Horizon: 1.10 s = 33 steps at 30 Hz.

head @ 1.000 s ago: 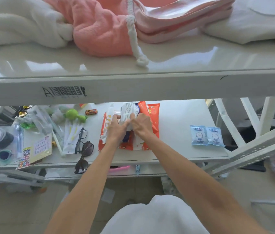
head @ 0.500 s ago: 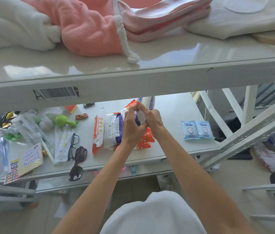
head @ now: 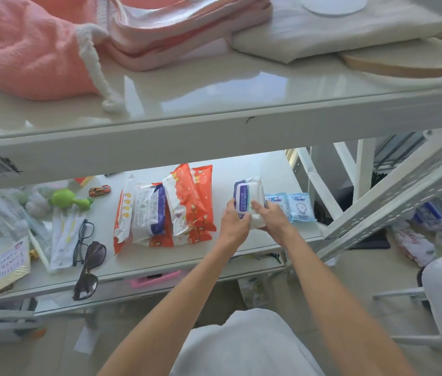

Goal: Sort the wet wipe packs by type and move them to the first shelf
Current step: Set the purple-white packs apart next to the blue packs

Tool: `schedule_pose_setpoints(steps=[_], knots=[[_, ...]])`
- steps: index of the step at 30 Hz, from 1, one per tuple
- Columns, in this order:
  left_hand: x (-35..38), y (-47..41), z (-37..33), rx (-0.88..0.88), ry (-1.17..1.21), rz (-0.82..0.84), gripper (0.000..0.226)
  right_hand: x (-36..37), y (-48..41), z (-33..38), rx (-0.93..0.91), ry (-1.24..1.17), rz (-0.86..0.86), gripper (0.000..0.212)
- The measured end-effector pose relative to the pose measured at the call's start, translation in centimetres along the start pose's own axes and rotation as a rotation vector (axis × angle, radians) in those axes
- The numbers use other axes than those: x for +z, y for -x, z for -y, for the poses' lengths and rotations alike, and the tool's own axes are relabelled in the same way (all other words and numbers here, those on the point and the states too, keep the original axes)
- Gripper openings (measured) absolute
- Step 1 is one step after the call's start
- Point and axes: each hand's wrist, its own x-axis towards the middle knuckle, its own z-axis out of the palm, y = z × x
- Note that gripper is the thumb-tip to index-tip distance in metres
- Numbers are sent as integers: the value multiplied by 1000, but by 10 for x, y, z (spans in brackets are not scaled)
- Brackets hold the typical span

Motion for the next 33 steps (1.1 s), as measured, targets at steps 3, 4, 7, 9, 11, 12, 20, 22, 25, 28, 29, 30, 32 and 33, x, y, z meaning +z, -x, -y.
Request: schedule_pose_setpoints(steps=[3, 4, 7, 9, 11, 12, 20, 22, 25, 28, 29, 30, 32, 33], knots=[[14, -2, 12, -39, -61, -58, 53, 1, -16, -13, 67, 318, -85, 42], [15, -3, 17, -55, -74, -73, 56, 3, -18, -15, 61, 489, -124, 45], [17, -5, 30, -77, -122, -107, 58, 14, -19, -21, -82, 799, -237, 46], [16, -3, 31, -57, -127, -112, 57, 18, -15, -24, -217, 932, -302, 38], [18, -3, 27, -57, -161, -93, 57, 17, -12, -24, -315, 1002, -363, 26], [20, -4, 25, -58, -171, -87, 57, 15, -11, -24, -337, 1006, -370, 24], [21, -5, 11, -55, -279, -17, 53, 16, -4, -19, -377, 1025, -350, 25], [7, -2, 2, -24, -307, -22, 45, 21, -6, -19, -385, 1019, -378, 22], [-32, 6, -17, 100, -276, -154, 24, 37, -13, -12, -409, 966, -375, 22], [-94, 6, -23, 167, -267, -455, 18, 67, -15, 6, -505, 863, -303, 29], [-116, 1, -15, 152, -309, -533, 18, 80, -15, 14, -537, 835, -282, 31], [-138, -3, -6, 99, -390, -566, 21, 95, -14, 21, -572, 813, -266, 31], [-171, -12, 15, -102, -621, -501, 41, 124, -11, 30, -646, 778, -234, 27], [-181, -15, 25, -193, -724, -425, 53, 137, -9, 33, -674, 766, -213, 25]])
